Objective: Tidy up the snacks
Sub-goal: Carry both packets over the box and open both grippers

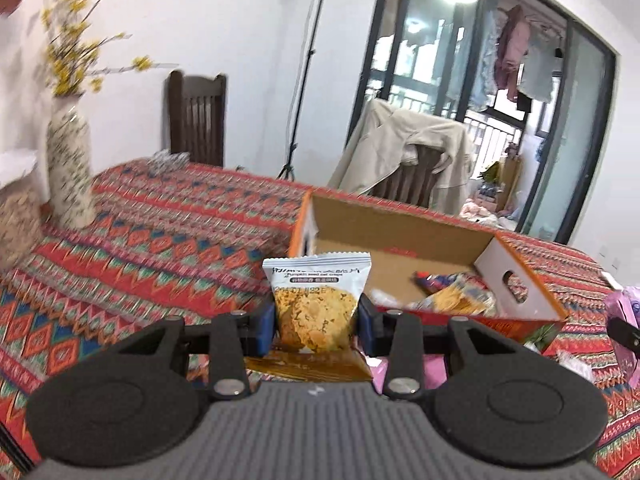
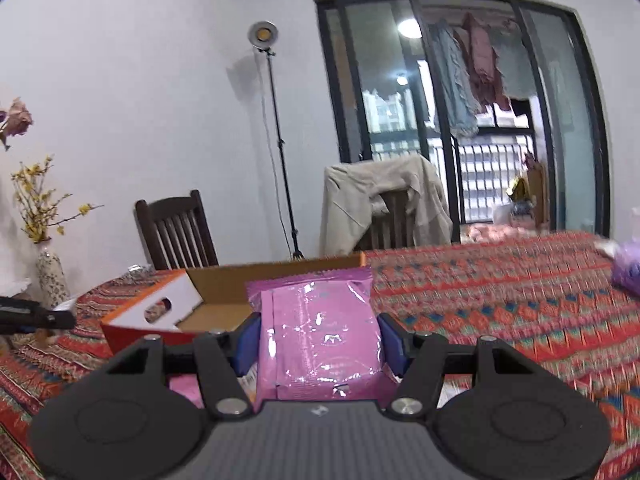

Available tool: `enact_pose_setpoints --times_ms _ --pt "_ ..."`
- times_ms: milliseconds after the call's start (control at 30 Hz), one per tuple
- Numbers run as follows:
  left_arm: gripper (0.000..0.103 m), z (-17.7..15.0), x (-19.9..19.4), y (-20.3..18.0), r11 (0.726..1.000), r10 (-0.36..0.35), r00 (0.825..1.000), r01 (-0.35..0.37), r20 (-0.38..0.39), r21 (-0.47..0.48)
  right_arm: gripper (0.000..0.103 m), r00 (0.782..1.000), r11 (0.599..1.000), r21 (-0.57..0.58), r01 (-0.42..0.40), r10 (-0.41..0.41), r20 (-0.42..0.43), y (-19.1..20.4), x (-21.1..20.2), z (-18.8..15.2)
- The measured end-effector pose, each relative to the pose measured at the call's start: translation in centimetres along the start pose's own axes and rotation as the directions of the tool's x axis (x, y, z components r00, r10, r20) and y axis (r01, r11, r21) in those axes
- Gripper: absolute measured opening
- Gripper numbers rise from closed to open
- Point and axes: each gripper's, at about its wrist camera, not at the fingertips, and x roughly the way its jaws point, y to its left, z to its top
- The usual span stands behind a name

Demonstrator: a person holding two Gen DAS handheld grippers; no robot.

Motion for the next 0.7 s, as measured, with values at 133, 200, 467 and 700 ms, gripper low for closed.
enact_pose_setpoints --times_ms 133,200,467,700 --pt "0.040 1.6 0.9 -1.7 0.999 -0.025 0.999 0.024 0.033 0.023 0.061 0.999 0.999 -0.033 -0.020 0.021 0.026 1.3 1.2 2.0" --pt "0.040 2.3 1.4 -2.6 0.999 -0.032 0.998 0.030 0.046 0.034 0.061 0.999 0.999 -0.042 -0.021 0.023 0.034 1.8 2.2 2.9" --pt "0.040 3.8 5.3 -5.2 1.000 -0.014 0.998 0.012 0.063 0.027 0.061 0.999 0.999 -0.034 -0.033 0.035 0.040 3.4 7.5 5.5" --pt "0.040 3.4 9.1 -6.3 0.998 0.070 0.993 -0.069 0.095 -0.005 0.061 1.000 1.000 -0.004 0.017 -0.017 0.024 3.7 12.4 5.0"
